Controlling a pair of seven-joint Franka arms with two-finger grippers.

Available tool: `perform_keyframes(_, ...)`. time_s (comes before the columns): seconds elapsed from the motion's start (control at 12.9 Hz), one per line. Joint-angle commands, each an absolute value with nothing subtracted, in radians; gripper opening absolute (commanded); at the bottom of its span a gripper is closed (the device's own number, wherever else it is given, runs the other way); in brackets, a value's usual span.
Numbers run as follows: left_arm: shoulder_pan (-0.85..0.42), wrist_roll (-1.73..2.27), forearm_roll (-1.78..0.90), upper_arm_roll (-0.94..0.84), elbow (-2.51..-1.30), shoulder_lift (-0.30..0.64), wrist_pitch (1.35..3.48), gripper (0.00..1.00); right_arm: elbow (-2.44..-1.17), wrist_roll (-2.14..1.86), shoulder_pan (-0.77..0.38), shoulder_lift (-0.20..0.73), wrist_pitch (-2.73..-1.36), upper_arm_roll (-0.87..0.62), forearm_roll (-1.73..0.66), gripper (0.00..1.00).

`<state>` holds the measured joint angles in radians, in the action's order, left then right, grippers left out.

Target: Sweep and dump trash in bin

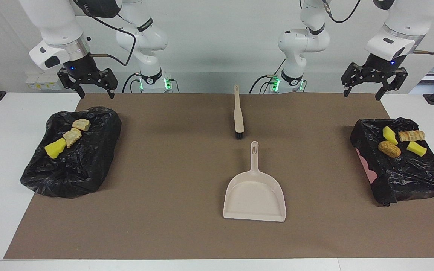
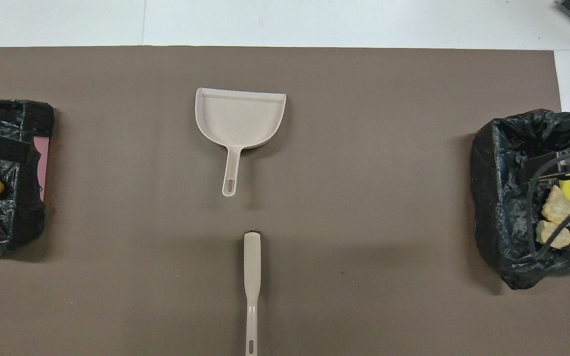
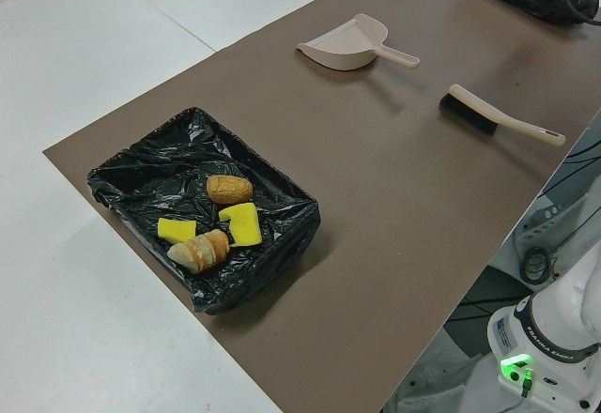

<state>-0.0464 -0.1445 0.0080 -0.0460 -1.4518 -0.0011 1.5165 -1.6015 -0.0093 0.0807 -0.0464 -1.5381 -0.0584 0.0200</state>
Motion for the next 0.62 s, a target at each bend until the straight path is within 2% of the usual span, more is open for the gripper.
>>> perform_keyframes(0.0,-0.028,-0.098,-0.008,-0.044,-1.528,-0.057,1.520,1.00,-1.623,-0.014,0.089,-0.069,-1.536,-0.061,0.003,1.00)
perform_keyframes(0.54,-0.018,-0.067,-0.008,-0.046,-1.539,-0.063,1.537,1.00,-1.624,-0.014,0.089,-0.069,-1.536,-0.061,0.002,1.00)
